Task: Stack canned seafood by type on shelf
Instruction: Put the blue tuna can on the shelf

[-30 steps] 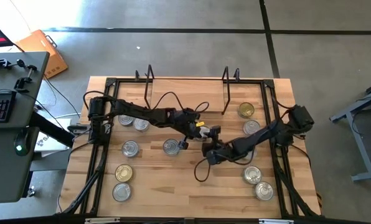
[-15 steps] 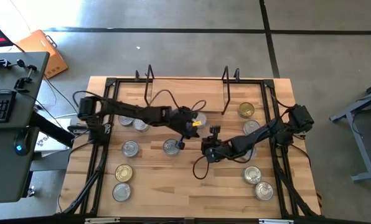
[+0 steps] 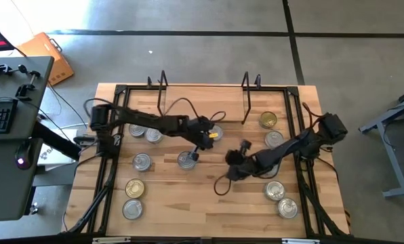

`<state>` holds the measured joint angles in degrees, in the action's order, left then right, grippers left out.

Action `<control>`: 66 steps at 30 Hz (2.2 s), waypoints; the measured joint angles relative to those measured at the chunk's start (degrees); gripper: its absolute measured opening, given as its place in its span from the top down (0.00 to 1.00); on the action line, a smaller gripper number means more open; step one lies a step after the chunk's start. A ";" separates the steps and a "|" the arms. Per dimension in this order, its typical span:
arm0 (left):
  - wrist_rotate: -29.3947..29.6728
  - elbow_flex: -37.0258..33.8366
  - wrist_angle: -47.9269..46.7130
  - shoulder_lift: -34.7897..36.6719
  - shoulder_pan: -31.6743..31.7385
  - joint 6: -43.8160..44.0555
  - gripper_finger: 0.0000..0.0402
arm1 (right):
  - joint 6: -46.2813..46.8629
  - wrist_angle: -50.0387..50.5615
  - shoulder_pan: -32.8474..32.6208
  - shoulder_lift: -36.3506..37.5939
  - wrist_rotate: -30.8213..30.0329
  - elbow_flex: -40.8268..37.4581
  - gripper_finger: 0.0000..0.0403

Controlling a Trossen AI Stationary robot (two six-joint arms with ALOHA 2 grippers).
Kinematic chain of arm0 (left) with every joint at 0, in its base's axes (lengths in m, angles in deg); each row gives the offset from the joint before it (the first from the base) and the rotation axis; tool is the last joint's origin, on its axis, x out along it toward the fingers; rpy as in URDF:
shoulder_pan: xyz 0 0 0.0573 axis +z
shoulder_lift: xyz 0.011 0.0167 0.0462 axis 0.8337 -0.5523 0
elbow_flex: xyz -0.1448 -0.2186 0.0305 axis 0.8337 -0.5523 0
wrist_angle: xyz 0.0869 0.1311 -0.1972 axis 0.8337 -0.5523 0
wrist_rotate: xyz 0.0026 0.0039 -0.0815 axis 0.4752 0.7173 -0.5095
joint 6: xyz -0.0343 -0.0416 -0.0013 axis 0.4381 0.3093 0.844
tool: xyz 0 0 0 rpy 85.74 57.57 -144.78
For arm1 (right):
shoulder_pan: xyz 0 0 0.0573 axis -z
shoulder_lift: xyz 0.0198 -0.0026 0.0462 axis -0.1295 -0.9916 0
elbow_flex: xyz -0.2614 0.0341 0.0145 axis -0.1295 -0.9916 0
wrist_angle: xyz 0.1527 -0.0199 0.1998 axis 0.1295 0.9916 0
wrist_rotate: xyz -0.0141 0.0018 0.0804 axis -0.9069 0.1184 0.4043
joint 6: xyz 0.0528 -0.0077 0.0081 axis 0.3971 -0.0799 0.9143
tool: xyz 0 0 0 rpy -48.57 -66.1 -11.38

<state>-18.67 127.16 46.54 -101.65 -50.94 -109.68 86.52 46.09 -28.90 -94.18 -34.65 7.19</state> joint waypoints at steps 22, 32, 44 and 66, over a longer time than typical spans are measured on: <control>-0.12 9.83 3.64 -8.14 -2.09 1.64 1.00 | 19.89 2.91 -9.20 -0.82 -16.25 -0.07 0.95; 1.21 9.74 -14.52 -5.63 -2.95 2.20 1.00 | 27.20 2.46 0.75 -0.85 -12.03 -5.38 0.82; 4.90 9.63 -13.89 -10.80 -0.43 3.84 1.00 | 2.04 -22.47 12.81 -0.85 5.22 -12.16 0.87; 6.89 8.77 -24.96 -8.35 1.17 8.11 1.00 | 18.58 -17.52 -0.43 -0.93 -2.00 -10.82 0.95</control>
<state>-11.79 135.93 21.58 -110.00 -49.77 -101.57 105.10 28.57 -29.33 -95.12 -36.65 -3.63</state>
